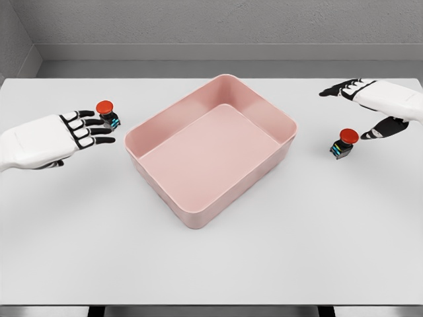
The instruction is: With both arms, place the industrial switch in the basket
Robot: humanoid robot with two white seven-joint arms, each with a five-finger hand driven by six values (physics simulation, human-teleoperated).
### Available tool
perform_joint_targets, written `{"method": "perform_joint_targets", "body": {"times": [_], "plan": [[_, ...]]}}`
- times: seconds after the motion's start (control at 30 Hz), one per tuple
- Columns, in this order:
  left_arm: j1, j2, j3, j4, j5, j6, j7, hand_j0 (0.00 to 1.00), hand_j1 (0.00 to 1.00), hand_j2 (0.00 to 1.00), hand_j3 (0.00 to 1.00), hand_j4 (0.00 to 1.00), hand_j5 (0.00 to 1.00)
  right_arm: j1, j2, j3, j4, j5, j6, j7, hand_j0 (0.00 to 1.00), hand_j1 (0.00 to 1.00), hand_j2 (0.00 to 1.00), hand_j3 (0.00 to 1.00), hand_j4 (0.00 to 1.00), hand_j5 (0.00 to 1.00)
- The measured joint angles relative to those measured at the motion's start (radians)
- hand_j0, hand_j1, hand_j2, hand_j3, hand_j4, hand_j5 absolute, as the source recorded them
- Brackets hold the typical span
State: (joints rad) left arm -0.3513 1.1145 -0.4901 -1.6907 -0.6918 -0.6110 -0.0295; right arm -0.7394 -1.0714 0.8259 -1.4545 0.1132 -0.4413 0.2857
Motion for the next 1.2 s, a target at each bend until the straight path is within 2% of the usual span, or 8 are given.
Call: {"method": "perform_joint_targets", "body": {"times": [0.1, 0.27, 0.33, 0.4, 0.53, 0.87, 0.97, 1.2], "plan": [[0.000, 0.000, -0.002, 0.007, 0.000, 0.000, 0.000, 1.00, 1.00, 1.00, 1.00, 1.00, 1.00, -0.002, -0.012, 0.001, -0.001, -0.001, 0.013, -0.007, 1.00, 1.00, 1.00, 1.00, 1.00, 1.00], [-0.052, -0.021, -0.003, 0.077, 0.001, 0.000, -0.002, 1.00, 1.00, 1.00, 1.00, 1.00, 1.00, 0.002, -0.065, 0.029, -0.004, -0.001, 0.017, -0.026, 1.00, 1.00, 1.00, 1.00, 1.00, 1.00], [-0.104, -0.055, -0.008, 0.118, -0.009, 0.000, -0.003, 1.00, 1.00, 1.00, 1.00, 1.00, 1.00, 0.000, -0.074, 0.047, -0.005, -0.001, 0.016, -0.029, 1.00, 1.00, 1.00, 1.00, 1.00, 1.00], [-0.212, -0.104, -0.060, 0.180, -0.008, 0.000, -0.003, 1.00, 1.00, 1.00, 1.00, 1.00, 1.00, 0.000, -0.072, 0.062, -0.006, -0.001, 0.015, -0.028, 1.00, 1.00, 1.00, 1.00, 1.00, 1.00], [-0.264, -0.203, -0.140, 0.293, -0.033, 0.000, -0.040, 1.00, 1.00, 1.00, 1.00, 1.00, 1.00, 0.000, -0.055, 0.097, -0.003, -0.001, 0.027, -0.025, 1.00, 1.00, 1.00, 1.00, 1.00, 1.00], [-0.442, -0.430, -0.205, 0.646, -0.086, 0.000, -0.094, 1.00, 1.00, 1.00, 1.00, 1.00, 1.00, -0.024, 0.031, 0.112, 0.066, -0.003, 0.104, 0.069, 1.00, 1.00, 1.00, 1.00, 1.00, 1.00], [-0.449, -0.486, -0.209, 0.757, -0.094, 0.000, -0.095, 1.00, 1.00, 1.00, 1.00, 1.00, 1.00, -0.034, 0.084, 0.110, 0.115, 0.003, 0.121, 0.104, 1.00, 1.00, 1.00, 1.00, 1.00, 1.00], [-0.471, -0.545, -0.211, 0.819, -0.116, -0.001, -0.090, 1.00, 1.00, 1.00, 1.00, 1.00, 1.00, -0.048, 0.168, 0.110, 0.228, 0.013, 0.132, 0.147, 1.00, 1.00, 1.00, 1.00, 1.00, 1.00]]}}
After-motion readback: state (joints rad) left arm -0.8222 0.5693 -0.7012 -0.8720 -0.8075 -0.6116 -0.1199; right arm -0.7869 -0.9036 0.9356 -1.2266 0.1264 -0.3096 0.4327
